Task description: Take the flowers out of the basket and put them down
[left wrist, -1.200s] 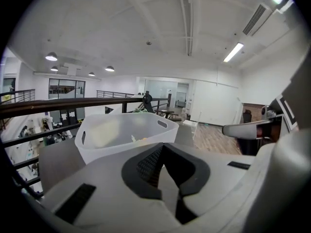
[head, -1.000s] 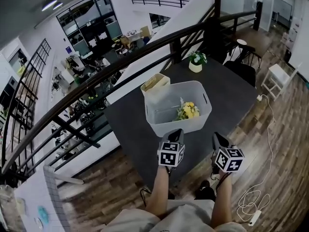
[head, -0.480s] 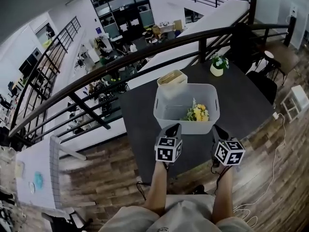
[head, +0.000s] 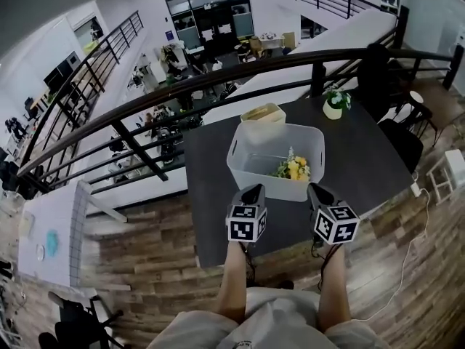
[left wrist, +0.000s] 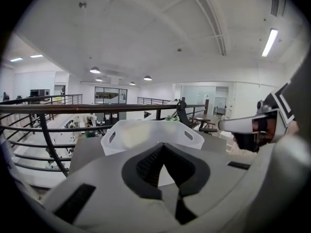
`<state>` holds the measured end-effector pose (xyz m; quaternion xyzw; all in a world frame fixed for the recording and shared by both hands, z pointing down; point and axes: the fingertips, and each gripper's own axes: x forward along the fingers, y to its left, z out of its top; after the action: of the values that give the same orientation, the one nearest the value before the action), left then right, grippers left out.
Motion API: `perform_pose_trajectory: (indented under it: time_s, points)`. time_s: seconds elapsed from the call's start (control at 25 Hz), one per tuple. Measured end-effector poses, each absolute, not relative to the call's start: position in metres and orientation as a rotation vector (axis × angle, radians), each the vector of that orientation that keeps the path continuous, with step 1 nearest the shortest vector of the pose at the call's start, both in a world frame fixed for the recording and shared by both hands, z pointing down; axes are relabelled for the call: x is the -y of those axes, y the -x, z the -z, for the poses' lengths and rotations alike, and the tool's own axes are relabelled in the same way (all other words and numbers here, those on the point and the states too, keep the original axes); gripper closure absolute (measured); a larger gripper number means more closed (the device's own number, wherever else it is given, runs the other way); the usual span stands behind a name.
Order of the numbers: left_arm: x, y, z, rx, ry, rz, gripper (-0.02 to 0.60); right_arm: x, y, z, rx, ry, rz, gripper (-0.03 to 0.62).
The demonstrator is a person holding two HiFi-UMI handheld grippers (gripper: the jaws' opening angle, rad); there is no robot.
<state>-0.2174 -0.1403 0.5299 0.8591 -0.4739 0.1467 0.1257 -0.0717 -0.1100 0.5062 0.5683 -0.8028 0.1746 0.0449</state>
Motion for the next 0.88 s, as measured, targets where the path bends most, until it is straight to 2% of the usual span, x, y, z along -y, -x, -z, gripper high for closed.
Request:
perform_pose_trajectory:
  time_s: [0.28,0.88]
  points:
    - [0.132,0.194,-0.521,1.417,-2.528,-0.424,0.558,0.1,0.039,-0.5,2.452,-1.754,-0.513,0.576]
    - [0.166,0.193,-0.534,1.471,-2.47,-0.425,0.558,0.119,0.006,-0.523,2.408,-1.794,-0.574,0.576]
